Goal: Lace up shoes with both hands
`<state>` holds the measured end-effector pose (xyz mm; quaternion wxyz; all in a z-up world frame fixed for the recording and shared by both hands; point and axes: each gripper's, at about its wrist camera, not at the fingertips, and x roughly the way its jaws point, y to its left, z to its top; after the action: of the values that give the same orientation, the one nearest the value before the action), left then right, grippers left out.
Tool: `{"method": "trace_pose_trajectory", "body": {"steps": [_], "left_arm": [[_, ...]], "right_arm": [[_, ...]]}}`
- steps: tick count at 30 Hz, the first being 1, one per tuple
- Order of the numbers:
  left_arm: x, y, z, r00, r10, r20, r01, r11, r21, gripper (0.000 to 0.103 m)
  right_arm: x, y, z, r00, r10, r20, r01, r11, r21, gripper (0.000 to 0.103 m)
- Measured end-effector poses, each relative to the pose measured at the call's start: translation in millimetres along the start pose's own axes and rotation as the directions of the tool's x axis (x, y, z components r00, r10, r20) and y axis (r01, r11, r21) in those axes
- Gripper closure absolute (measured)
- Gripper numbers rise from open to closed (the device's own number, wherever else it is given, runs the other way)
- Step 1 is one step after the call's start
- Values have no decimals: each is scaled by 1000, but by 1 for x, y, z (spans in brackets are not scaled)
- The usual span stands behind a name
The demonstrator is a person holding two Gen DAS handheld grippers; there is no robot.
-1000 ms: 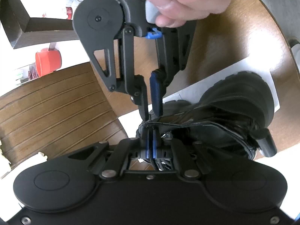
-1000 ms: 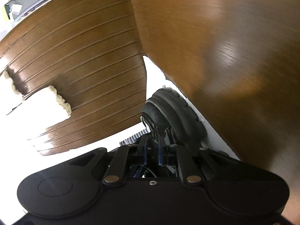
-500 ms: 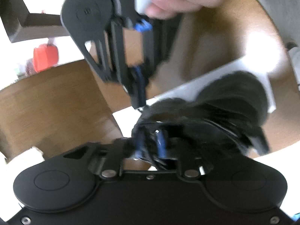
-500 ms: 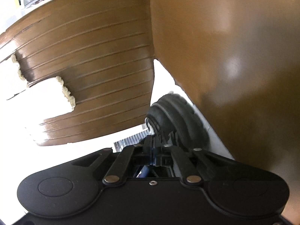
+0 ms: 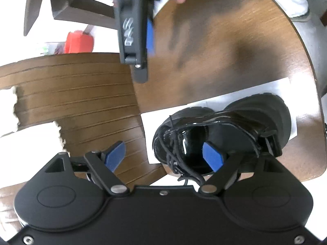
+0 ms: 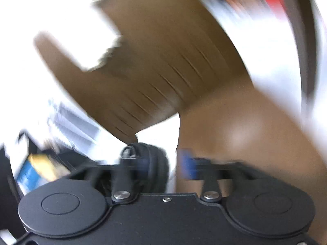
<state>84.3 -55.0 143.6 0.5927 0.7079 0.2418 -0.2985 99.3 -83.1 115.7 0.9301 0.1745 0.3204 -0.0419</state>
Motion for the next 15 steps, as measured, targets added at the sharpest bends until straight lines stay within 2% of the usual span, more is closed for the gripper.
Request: {"method": "trace_pose_trajectory", "body": {"steps": [2,3,5,6,7,8,10,11,12,13,14,15], "left_arm": [[-11,5,-5,1000,27,12,-26,997,-68,17],[-12,6,-9,999,45,18,-43,994,-98,17],[-20,8,-16,997,80,17,-77,985,-153,17],[-23,7,-18,995,94,16,-90,980,-176,17],[-27,7,-21,994,109,16,-103,972,-213,17],[-34,6,-26,993,121,20,-111,956,-272,16],[-46,0,-34,992,119,41,-96,928,-360,16],[-50,-4,-37,992,115,50,-86,916,-391,16],[-55,-8,-40,993,105,61,-71,907,-414,16],[-55,-15,-43,993,94,72,-54,904,-424,16],[-56,-24,-43,993,79,87,-34,902,-431,16],[-58,-30,-44,993,72,93,-26,902,-430,16]], "right_arm": [[-9,9,-3,1000,-11,26,15,986,-164,12],[-13,17,-7,998,-47,31,54,955,-292,13],[-15,30,-19,992,-114,49,123,864,-488,14],[-15,41,-32,986,-146,80,163,749,-642,15],[-14,50,-44,981,-163,107,186,617,-765,17],[-13,54,-49,980,-165,116,189,558,-808,21],[-5,69,-77,977,-156,142,178,243,-954,24],[-1,74,-87,980,-143,137,155,119,-981,24],[2,77,-92,981,-136,138,146,52,-988,25],[6,82,-99,983,-123,138,133,-48,-990,25],[9,86,-103,984,-113,135,123,-106,-987,27],[14,93,-109,988,-98,122,102,-187,-977,32]]}}
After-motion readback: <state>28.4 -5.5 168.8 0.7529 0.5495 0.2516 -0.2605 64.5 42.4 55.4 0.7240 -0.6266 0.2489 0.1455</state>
